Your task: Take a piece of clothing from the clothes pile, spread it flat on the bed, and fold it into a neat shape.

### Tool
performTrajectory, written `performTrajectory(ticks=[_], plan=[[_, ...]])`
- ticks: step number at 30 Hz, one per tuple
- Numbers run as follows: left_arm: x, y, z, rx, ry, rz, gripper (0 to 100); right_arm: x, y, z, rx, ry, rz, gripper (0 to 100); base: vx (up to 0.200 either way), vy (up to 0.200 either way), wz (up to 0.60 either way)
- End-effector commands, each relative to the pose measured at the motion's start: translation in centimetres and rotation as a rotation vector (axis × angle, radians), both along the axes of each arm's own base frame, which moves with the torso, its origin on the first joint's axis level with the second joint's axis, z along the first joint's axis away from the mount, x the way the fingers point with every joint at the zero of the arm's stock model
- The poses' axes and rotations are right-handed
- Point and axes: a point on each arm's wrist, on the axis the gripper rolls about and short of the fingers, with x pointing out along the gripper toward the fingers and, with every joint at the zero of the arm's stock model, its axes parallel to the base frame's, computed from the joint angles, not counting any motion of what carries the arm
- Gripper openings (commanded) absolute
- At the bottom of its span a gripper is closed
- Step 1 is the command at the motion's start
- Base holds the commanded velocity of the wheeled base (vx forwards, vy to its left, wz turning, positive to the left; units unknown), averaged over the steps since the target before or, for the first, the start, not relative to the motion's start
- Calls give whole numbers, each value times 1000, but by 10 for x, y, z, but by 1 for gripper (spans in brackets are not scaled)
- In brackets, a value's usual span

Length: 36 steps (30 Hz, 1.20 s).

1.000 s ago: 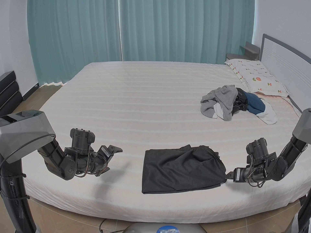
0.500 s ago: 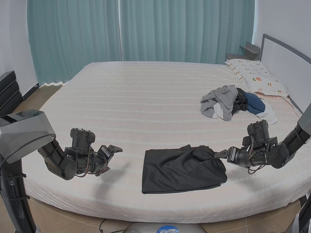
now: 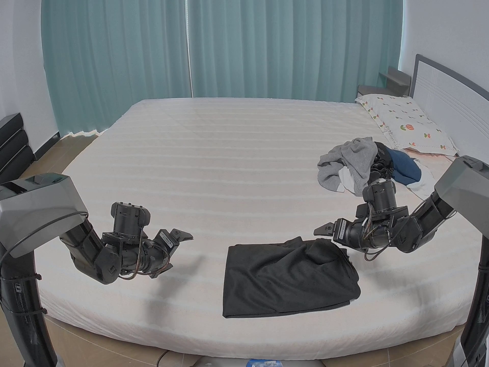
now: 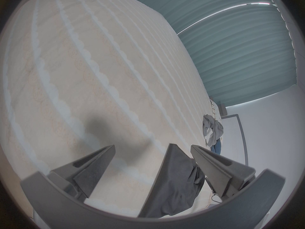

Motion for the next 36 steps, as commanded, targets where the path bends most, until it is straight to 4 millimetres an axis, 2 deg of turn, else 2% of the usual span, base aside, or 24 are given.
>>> performTrajectory(ticks=[1, 5, 6, 14, 22, 30, 34, 36], plan=[[0, 0, 0, -1, 0, -1, 100, 10, 1, -15, -8, 18, 1, 100, 0, 0, 0], [0, -1, 0, -1, 0, -2, 100, 10, 2, -19, -9, 27, 7, 100, 0, 0, 0], [0, -1, 0, -1, 0, -2, 100, 10, 2, -21, -10, 33, 7, 0, 0, 0, 0], [2, -1, 0, 0, -4, -2, 100, 10, -9, -23, -13, 45, -19, 0, 0, 0, 0], [9, -7, 1, -2, -23, -14, 100, 10, -31, -16, -6, 40, -78, 0, 0, 0, 0], [15, -39, 1, 35, -73, -121, 100, 7, -55, -22, 1, 74, -146, 0, 0, 0, 0], [19, -50, -2, 63, -84, -168, 100, 4, -58, -27, -3, 97, -154, 0, 0, 0, 0], [25, -62, -3, 76, -82, -181, 100, 1, -60, -31, -5, 115, -156, 0, 0, 0, 0]])
